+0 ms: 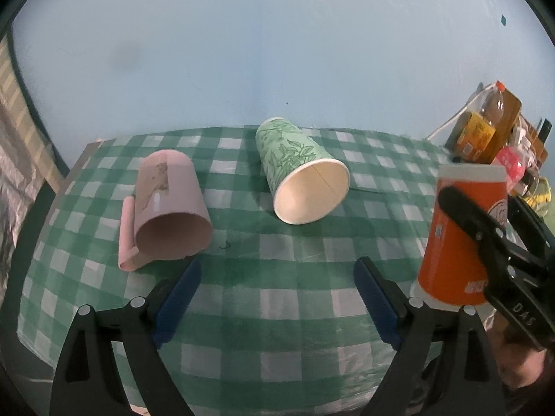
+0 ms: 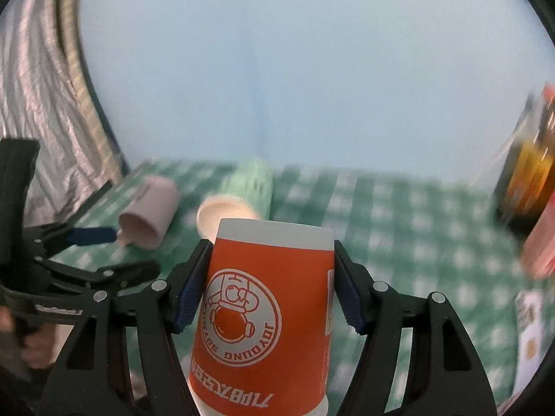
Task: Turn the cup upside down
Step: 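Turn the orange cup rim-down with the right tool and lower it onto the table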
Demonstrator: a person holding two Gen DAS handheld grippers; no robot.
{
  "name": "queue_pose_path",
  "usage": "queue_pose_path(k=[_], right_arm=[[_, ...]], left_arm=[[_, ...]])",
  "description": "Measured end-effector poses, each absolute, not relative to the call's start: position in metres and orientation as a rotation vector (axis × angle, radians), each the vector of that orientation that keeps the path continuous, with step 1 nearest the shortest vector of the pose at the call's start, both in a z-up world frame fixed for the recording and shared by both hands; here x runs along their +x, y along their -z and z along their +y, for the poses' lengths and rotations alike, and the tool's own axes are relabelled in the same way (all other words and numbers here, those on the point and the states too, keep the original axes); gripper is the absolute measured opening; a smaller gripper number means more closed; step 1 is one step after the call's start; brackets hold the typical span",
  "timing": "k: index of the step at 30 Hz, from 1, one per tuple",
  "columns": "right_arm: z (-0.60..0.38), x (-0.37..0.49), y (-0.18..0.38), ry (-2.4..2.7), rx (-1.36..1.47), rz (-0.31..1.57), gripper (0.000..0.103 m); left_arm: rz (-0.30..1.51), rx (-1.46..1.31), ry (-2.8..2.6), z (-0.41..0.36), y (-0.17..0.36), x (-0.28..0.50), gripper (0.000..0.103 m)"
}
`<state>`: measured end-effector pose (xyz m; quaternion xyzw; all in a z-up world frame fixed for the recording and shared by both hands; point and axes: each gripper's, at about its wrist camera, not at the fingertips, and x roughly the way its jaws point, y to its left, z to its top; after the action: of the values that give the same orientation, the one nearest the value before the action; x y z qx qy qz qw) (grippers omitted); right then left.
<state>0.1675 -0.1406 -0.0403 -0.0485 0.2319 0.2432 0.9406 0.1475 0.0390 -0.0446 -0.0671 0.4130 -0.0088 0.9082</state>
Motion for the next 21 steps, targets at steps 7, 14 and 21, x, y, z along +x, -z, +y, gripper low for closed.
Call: queue_pose_path(k=[7,14,21], right_arm=[[-0.128,0.175,0.049,-0.418,-0.134,0.322,0.068],[-0.122,0.195,0.052,-0.409,-0.132,0.355,0.068],[-0.112,0.205,0.060,-0.403,-0.174,0.408,0.068]], left_arm=[[0.866,-0.167,-0.019,0.046,0.057,0.144,0.091],[0.861,-0.167,-0.045,0.050,0.062,0.146,0.091],[0.876,-0.180,-0.042,0.051,0.069,0.151,0.091]])
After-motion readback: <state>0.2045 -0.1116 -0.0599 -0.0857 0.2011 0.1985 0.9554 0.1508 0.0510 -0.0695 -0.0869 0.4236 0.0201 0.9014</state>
